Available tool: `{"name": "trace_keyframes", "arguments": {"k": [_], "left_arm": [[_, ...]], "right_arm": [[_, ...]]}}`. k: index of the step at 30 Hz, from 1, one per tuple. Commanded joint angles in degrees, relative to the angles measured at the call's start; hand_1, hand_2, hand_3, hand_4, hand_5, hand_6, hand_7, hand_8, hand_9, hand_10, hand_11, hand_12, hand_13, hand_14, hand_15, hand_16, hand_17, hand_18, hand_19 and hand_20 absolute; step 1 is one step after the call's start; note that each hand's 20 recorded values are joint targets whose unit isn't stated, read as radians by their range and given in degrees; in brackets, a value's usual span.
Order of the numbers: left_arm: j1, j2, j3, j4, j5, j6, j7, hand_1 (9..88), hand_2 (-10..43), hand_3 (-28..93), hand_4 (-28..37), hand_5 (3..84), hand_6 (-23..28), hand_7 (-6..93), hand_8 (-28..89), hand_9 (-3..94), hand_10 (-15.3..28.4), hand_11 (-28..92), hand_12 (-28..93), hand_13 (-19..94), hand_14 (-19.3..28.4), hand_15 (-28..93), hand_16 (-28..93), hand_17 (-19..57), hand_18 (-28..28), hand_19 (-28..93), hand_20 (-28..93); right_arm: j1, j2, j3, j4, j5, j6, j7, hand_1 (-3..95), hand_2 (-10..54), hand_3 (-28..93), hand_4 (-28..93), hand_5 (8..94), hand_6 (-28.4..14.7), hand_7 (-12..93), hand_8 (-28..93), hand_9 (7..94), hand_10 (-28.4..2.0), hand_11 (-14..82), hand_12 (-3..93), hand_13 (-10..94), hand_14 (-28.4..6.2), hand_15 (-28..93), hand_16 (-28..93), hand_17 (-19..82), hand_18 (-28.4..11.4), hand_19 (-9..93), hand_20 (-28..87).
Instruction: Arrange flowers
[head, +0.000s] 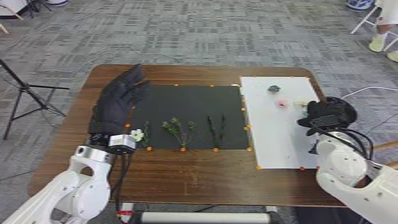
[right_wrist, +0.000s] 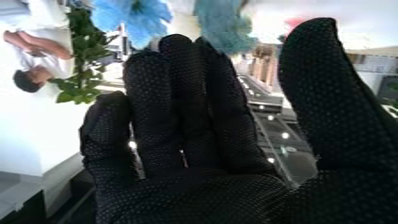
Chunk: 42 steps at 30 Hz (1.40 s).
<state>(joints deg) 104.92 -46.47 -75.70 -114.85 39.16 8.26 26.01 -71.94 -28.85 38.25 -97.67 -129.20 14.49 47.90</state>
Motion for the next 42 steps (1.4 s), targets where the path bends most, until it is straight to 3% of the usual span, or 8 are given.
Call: {"name": "trace_keyframes", "arguments": {"k": [1, 4, 8, 21, 24, 26, 29, 42], "left_arm": [[-0.1, -0.79, 0.01, 0.02, 0.38, -0.09, -0.8, 25.0, -1.2, 67, -24.5, 33.2, 3.4, 15.3, -7, 24.9, 12.0, 20, 20, 21, 14.3, 27, 6, -9.5, 19.9, 38, 12], [-0.3, -0.48, 0.01, -0.04, 0.28, -0.07, -0.35, 25.1, -1.3, 67, -24.6, 33.2, 3.4, 15.3, -7, 24.9, 12.1, 20, 20, 21, 14.4, 27, 6, -9.6, 19.9, 38, 13], [-1.4, 0.56, 0.19, 0.17, 0.05, 0.09, -0.01, 25.0, -1.3, 67, -24.6, 33.2, 3.4, 15.3, -7, 24.9, 12.0, 19, 19, 20, 14.3, 27, 6, -9.6, 20.0, 38, 13], [-3.3, 2.53, 0.57, 0.04, 0.14, -0.46, 0.81, 25.0, -1.2, 67, -24.6, 33.2, 3.4, 15.4, -7, 24.9, 12.0, 19, 19, 20, 14.3, 26, 6, -9.6, 19.9, 38, 12], [-2.8, 2.48, 0.32, -0.13, 0.08, -0.39, 0.63, 25.0, -1.2, 67, -24.6, 33.2, 3.4, 15.4, -7, 24.9, 12.0, 19, 19, 20, 14.3, 26, 6, -9.6, 20.0, 38, 12], [-2.6, 2.52, 0.24, -0.17, 0.23, -0.65, 0.48, 25.0, -1.2, 67, -24.6, 33.2, 3.4, 15.3, -7, 24.9, 12.0, 19, 20, 21, 14.3, 27, 6, -9.6, 20.0, 38, 12], [-2.3, 2.56, 0.09, -0.24, 0.12, -0.54, 0.44, 25.1, -1.2, 67, -24.7, 33.2, 3.4, 15.3, -7, 24.9, 12.0, 19, 20, 21, 14.3, 27, 6, -9.6, 20.0, 38, 12], [-1.6, 2.48, -0.46, -0.34, 0.07, -0.36, 0.44, 25.0, -1.2, 67, -24.6, 33.2, 3.3, 15.4, -7, 25.0, 12.1, 19, 20, 21, 14.3, 26, 6, -9.6, 19.9, 38, 12]], "right_arm": [[5.7, -1.2, -7.3, 3.3, -4.9, 4.1, 1.5, 30.9, -9.5, 81, -28, 51.5, -2.1, 33, -14, 51.1, -12.3, 40.9, 28.5, 47, -12.5, 77, 26, 24, -20.9, 83, 56], [7.0, -1.2, -9.6, 4.2, -6.5, 10.0, 0.9, 34.6, -9.5, 84, -28, 56.4, -0.3, 37, -11, 56.4, -11.1, 43.2, 29.4, 50, -11.4, 76, 28, 25, -20.6, 83, 56], [8.7, -1.0, -10.9, 3.3, -6.9, 12.7, -0.6, 46.8, -9.5, 83, -25, 68.0, 1.1, 49, 4, 74.1, -8.4, 30.7, 53.6, 63, -9.0, 76, 37, 31, -19.9, 88, 55], [15.7, -0.6, -14.1, -3.1, -7.2, 14.9, -3.1, 46.7, -9.5, 85, -21, 71.8, 0.6, 49, 5, 77.0, -8.6, 34.7, 55.9, 65, -8.4, 79, 38, 33, -20.0, 90, 56], [14.6, 0.8, -12.3, -5.5, -5.6, 8.1, -2.7, 46.6, -9.5, 84, -21, 71.5, 0.3, 49, 6, 76.5, -8.6, 34.5, 56.6, 65, -8.5, 79, 38, 33, -20.0, 90, 56], [11.6, 1.9, -7.1, -8.5, -2.0, -5.3, -2.7, 46.3, -9.5, 84, -23, 68.7, 0.7, 47, 7, 74.5, -8.2, 28.9, 54.8, 62, -9.0, 79, 39, 30, -20.1, 88, 57], [9.0, 3.6, -4.8, -9.2, -1.1, -9.2, -3.9, 41.2, -9.5, 86, -27, 60.6, -0.2, 34, -6, 61.8, -9.3, 32.3, 38.8, 54, -10.5, 80, 36, 27, -20.5, 86, 58], [8.6, 5.6, -7.5, -3.8, 0.4, -8.8, -7.5, 37.3, -9.5, 87, -28, 54.4, -0.1, 27, -14, 56.3, -8.8, 28.6, 23.4, 51, -10.9, 82, 32, 23, -20.5, 82, 59]]}}
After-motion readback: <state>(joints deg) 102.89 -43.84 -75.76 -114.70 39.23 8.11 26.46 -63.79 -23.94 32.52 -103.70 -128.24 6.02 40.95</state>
